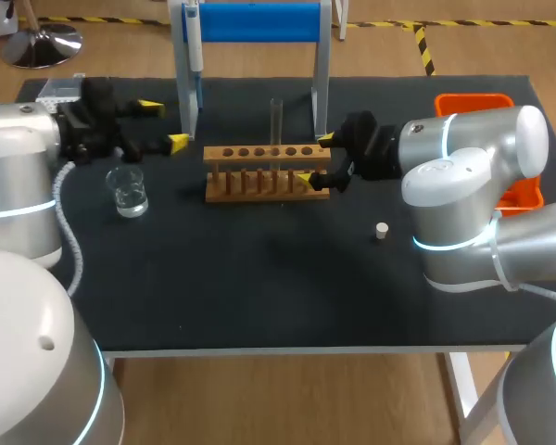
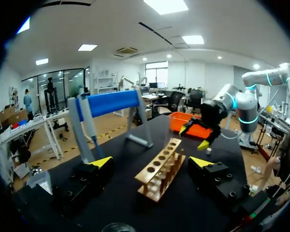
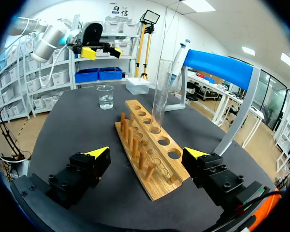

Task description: Invert the test tube, pick up the pipette, mount the tip to pipette, aspirate from beaker and dispense into the tube, eject the tip, return the pipette, and cap with the stopper.

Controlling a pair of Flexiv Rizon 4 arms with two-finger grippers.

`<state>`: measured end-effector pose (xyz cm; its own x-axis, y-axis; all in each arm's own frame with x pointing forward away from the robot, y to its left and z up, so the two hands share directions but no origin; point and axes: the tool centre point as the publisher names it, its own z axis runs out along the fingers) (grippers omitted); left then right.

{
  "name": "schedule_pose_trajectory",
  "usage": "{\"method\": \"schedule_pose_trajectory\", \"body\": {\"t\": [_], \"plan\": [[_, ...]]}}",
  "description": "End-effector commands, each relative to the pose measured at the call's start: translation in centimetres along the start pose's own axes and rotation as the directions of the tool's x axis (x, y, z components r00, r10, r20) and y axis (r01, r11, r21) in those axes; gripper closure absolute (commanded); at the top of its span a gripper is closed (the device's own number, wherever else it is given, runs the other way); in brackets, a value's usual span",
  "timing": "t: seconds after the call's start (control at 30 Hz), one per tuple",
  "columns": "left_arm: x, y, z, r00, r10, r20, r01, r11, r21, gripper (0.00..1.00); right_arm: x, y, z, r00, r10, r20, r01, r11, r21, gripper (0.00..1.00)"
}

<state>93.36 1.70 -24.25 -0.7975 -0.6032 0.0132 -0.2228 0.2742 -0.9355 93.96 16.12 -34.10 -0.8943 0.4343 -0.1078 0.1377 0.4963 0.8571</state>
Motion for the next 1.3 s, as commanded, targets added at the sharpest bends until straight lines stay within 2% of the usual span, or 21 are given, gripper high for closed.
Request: {"method": "schedule_pose_trajectory", "body": {"t": [0.03,0.07,0.13,0.17,0.27,0.3,0.53,0.67,0.8,1.3], "plan": [[-2.4,1.5,-5.3,0.983,-0.057,0.173,0.066,0.997,-0.046,0.0,0.0,-0.1,-0.1,1.0,0.0,-0.002,0.0,1.0,-0.001,0.0],[-3.2,1.9,-6.0,0.972,-0.071,0.222,0.085,0.995,-0.056,0.0,0.0,-0.1,-0.1,1.0,0.0,-0.002,0.0,1.0,-0.001,0.0],[-4.3,2.4,-7.0,0.959,-0.078,0.271,0.098,0.993,-0.061,0.0,0.0,-0.1,-0.1,1.0,0.0,-0.002,0.0,1.0,-0.001,0.0],[-5.2,2.8,-7.7,0.939,-0.098,0.329,0.125,0.99,-0.062,0.0,0.0,-0.1,-0.1,1.0,0.0,-0.002,0.0,1.0,-0.001,0.0],[-6.7,3.5,-8.6,0.911,-0.1,0.4,0.148,0.985,-0.09,0.0,0.0,-0.1,-0.1,1.0,0.0,-0.002,0.0,1.0,-0.001,0.0],[-7.5,3.8,-8.9,0.893,-0.106,0.438,0.166,0.981,-0.101,0.0,0.0,-0.1,-0.1,1.0,0.0,-0.002,0.0,1.0,-0.001,0.0],[-10.5,4.7,-9.7,0.822,-0.131,0.555,0.239,0.963,-0.127,0.0,0.0,-0.1,-0.1,1.0,0.0,-0.002,0.0,1.0,-0.001,0.0],[-11.6,5.3,-9.9,0.794,-0.15,0.589,0.276,0.952,-0.13,0.0,0.0,-0.1,-0.1,1.0,0.0,-0.002,0.0,1.0,-0.001,0.0],[-12.5,5.9,-9.9,0.752,-0.152,0.642,0.32,0.935,-0.153,0.0,0.0,-0.1,-0.1,1.0,0.0,-0.002,0.0,1.0,-0.001,0.0],[-12.5,5.9,-9.9,0.752,-0.152,0.642,0.32,0.935,-0.153,0.0,0.0,-0.1,-0.1,1.0,0.0,-0.002,0.0,1.0,-0.001,0.0]]}}
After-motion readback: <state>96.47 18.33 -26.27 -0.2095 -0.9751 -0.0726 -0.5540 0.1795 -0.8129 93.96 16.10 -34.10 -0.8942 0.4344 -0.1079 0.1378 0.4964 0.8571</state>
